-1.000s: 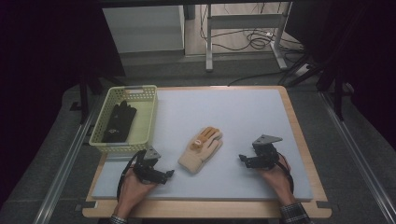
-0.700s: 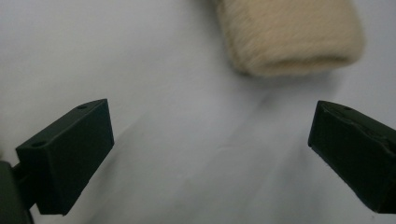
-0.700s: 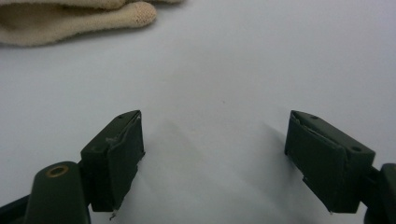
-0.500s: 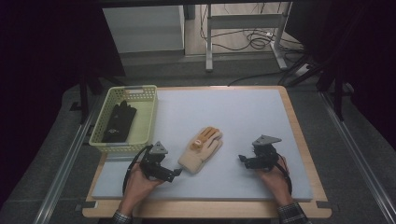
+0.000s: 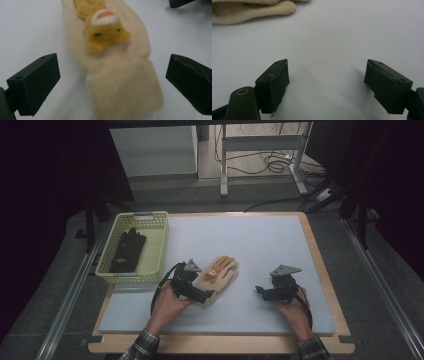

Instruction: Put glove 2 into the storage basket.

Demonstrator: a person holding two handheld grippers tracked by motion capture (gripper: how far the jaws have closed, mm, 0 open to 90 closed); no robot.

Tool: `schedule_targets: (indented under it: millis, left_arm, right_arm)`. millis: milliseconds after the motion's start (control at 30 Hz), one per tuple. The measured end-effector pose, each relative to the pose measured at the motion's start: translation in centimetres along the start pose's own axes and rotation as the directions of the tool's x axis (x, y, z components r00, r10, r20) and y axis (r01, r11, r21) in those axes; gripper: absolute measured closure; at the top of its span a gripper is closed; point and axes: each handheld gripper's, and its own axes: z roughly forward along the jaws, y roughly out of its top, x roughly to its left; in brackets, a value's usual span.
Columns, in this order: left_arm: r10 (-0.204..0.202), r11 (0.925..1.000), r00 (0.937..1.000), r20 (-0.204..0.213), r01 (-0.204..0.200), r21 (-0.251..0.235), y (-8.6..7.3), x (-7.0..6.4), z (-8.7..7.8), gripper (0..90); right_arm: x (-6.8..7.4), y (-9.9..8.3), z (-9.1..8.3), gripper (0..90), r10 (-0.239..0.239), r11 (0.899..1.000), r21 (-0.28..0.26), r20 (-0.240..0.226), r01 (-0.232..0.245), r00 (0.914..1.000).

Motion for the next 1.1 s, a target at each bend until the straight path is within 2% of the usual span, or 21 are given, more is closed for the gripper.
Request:
schedule_targets:
  millis: [267,500,600,700,800,933,1100]
  left_arm:
    - [0.003,0.9981,1.0,-0.004,-0.002,0.062,1.1,-0.4,3.8,0.0]
    - [0.035,0.9939,0.9973,-0.064,-0.028,0.107,1.5,-1.0,5.5,0.0]
    - [0.018,0.9955,0.9977,-0.066,-0.011,0.094,1.7,-0.6,5.9,0.0]
    - [0.022,0.9947,0.9975,-0.068,-0.016,0.101,1.9,-0.6,6.0,0.0]
    - [0.036,0.9947,0.9981,-0.049,-0.031,0.098,1.9,-0.8,5.6,10.3]
    - [0.043,0.995,0.998,-0.046,-0.038,0.092,1.9,-1.0,5.2,22.6]
    - [0.048,0.9943,0.9982,-0.036,-0.045,0.097,2.0,-1.2,4.8,44.4]
  right_arm:
    - [0.0,0.0,0.0,19.1,0.0,1.0,0.0,0.0,0.0,1.0]
    - [0.0,0.0,0.0,19.1,0.0,1.0,0.0,-0.001,0.0,1.0]
    - [0.0,0.0,0.0,19.2,0.0,1.0,-0.001,0.0,0.0,1.0]
    - [0.0,0.0,0.0,19.1,0.001,1.0,0.0,0.0,-0.001,1.0]
    - [0.0,0.0,0.0,19.1,0.001,1.0,-0.001,0.0,-0.001,1.0]
    - [0.0,0.0,0.0,19.1,-0.001,1.0,-0.001,0.001,0.001,1.0]
    - [0.0,0.0,0.0,19.1,-0.001,1.0,-0.001,0.001,0.001,1.0]
